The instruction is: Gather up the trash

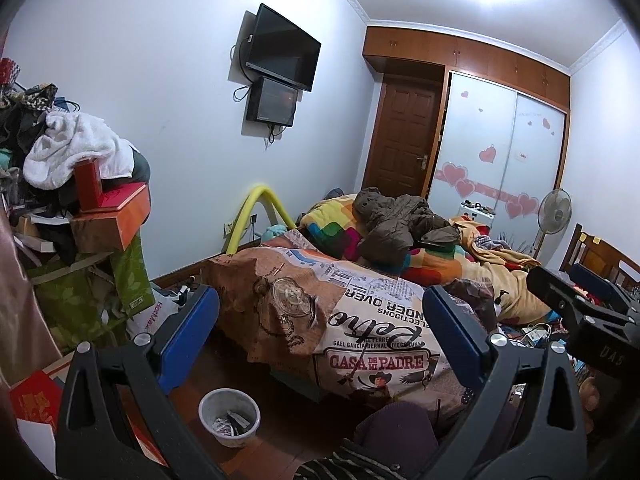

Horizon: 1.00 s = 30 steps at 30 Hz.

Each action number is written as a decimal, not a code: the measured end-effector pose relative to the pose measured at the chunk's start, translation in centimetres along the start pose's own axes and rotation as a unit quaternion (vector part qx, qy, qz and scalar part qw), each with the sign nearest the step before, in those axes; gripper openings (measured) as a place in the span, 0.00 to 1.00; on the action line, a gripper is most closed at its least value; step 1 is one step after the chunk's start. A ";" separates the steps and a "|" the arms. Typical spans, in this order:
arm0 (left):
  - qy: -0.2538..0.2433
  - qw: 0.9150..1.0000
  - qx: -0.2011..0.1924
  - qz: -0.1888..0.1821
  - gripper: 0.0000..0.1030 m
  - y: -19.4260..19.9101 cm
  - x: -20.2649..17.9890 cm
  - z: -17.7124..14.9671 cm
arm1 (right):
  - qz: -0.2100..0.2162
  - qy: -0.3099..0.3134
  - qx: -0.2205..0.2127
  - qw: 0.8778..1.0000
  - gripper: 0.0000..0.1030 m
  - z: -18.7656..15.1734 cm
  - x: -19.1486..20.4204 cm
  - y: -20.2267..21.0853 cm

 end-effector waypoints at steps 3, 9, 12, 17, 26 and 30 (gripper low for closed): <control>0.003 1.000 0.001 0.003 0.99 0.1 0.2 -0.1 | 0.002 -0.001 0.002 1.000 1.00 0.0 -0.2 -0.1; 0.004 1.000 0.003 0.004 0.99 -0.1 0.1 -0.1 | 0.006 -0.006 0.008 1.000 1.00 -0.2 -0.4 -0.2; 0.003 1.000 0.006 0.002 0.99 -0.3 0.0 -0.2 | 0.008 -0.008 0.011 1.000 1.00 -0.2 -0.5 -0.3; -0.001 1.000 0.008 0.000 0.99 -0.4 -0.2 -0.3 | 0.010 -0.010 0.016 1.000 1.00 -0.2 -0.5 -0.4; -0.008 1.000 0.007 -0.003 0.99 -0.2 -0.8 -0.3 | 0.012 -0.010 0.018 1.000 1.00 -0.1 -0.5 -0.3; -0.008 1.000 0.006 -0.004 0.99 -0.1 -0.9 -0.2 | 0.012 -0.010 0.016 1.000 1.00 -0.1 -0.6 -0.2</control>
Point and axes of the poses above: each gripper's, at about its wrist camera, not at the fingertips, and y roughly against the way its jaws point, x to its left, z to its top, the point moved 6 cm from there along -y, roughly the way its jaws point, and after that the axes turned 11 degrees about y, right-handed, at the moved point
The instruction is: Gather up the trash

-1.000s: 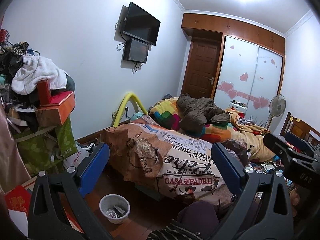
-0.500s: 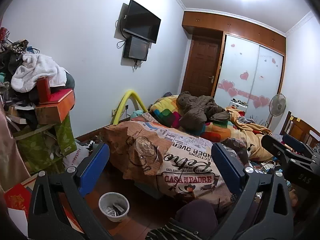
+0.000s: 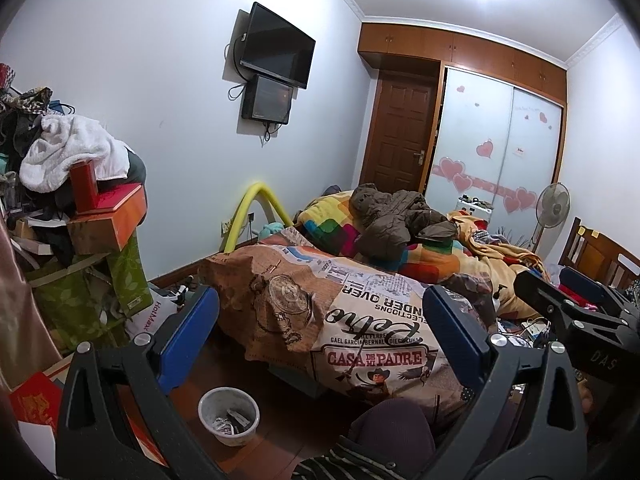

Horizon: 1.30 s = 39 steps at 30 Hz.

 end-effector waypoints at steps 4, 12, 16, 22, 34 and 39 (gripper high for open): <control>-0.006 1.000 0.000 -0.003 0.99 0.1 -0.2 0.1 | 0.001 0.000 0.000 1.000 1.00 0.0 -0.1 0.0; -0.011 1.000 -0.001 -0.006 0.99 0.4 -0.4 0.3 | 0.001 0.000 -0.001 1.000 1.00 0.0 -0.2 0.0; -0.010 1.000 -0.001 -0.006 0.99 0.5 -0.5 0.3 | -0.001 0.001 -0.001 1.000 1.00 0.1 -0.1 0.2; -0.010 1.000 0.002 -0.010 1.00 0.5 -0.6 0.3 | -0.002 -0.001 -0.003 1.000 1.00 0.2 0.0 0.5; -0.019 1.000 0.007 -0.023 1.00 0.4 -1.3 0.5 | -0.004 -0.002 -0.003 1.000 1.00 0.4 -0.1 0.7; -0.024 1.000 0.001 -0.019 1.00 0.5 -1.4 0.4 | -0.005 -0.003 -0.003 1.000 1.00 0.5 -0.2 0.7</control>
Point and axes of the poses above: each gripper's, at about its wrist camera, not at the fingertips, and y roughly against the way its jaws point, x to its left, z to its top, the point moved 6 cm from there along -y, roughly the way its jaws point, and after that the axes turned 11 degrees about y, right-handed, at the moved point
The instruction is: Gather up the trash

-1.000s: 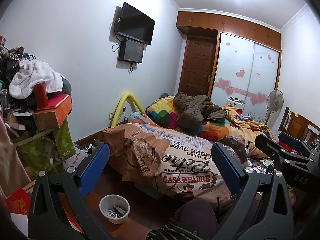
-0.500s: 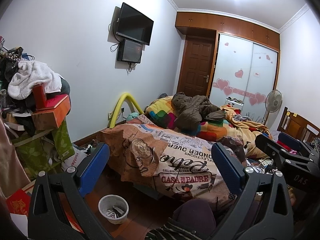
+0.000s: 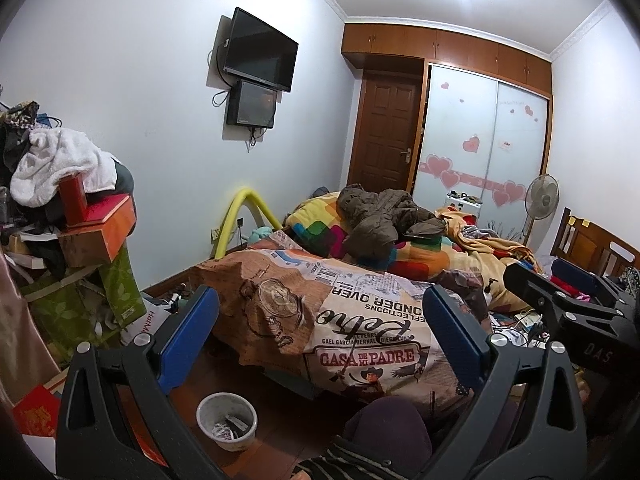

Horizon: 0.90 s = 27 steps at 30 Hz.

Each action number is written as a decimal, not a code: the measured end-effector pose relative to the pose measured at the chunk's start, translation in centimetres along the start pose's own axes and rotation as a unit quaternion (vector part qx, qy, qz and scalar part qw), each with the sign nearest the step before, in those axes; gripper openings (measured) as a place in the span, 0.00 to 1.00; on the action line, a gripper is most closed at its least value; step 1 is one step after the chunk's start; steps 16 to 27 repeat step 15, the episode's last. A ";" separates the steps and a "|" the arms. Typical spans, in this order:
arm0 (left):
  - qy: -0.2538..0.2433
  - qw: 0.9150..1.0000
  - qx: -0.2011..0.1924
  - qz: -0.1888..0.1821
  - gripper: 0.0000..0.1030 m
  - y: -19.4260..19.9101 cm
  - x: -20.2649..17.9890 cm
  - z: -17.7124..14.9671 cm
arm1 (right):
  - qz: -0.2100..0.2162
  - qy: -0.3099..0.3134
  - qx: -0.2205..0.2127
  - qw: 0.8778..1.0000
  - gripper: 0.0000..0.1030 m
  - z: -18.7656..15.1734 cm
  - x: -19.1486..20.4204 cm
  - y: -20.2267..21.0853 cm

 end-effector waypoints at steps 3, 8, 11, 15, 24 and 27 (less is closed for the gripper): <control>-0.001 1.000 0.001 -0.003 1.00 0.0 -0.1 -0.1 | 0.000 -0.001 0.001 1.000 1.00 0.0 0.0 0.0; -0.003 1.000 -0.001 -0.002 1.00 0.0 -0.4 -0.2 | -0.001 -0.003 0.003 1.000 1.00 -0.2 0.1 -0.1; -0.002 1.000 0.000 -0.002 1.00 -0.1 -0.4 -0.2 | -0.002 -0.004 0.004 1.000 1.00 -0.2 0.2 -0.2; 0.000 1.000 0.002 0.002 1.00 -0.4 -0.3 -0.4 | -0.003 -0.007 0.007 1.000 1.00 -0.5 0.1 -0.4; 0.000 1.000 0.002 0.002 1.00 -0.4 -0.3 -0.4 | -0.003 -0.007 0.007 1.000 1.00 -0.5 0.1 -0.4; 0.000 1.000 0.002 0.002 1.00 -0.4 -0.3 -0.4 | -0.003 -0.007 0.007 1.000 1.00 -0.5 0.1 -0.4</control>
Point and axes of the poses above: each gripper's, at about its wrist camera, not at the fingertips, and y roughly against the way its jaws point, x to its left, z to its top, the point moved 6 cm from there along -y, roughly the way its jaws point, and after that the axes turned 11 degrees about y, right-handed, at the moved point
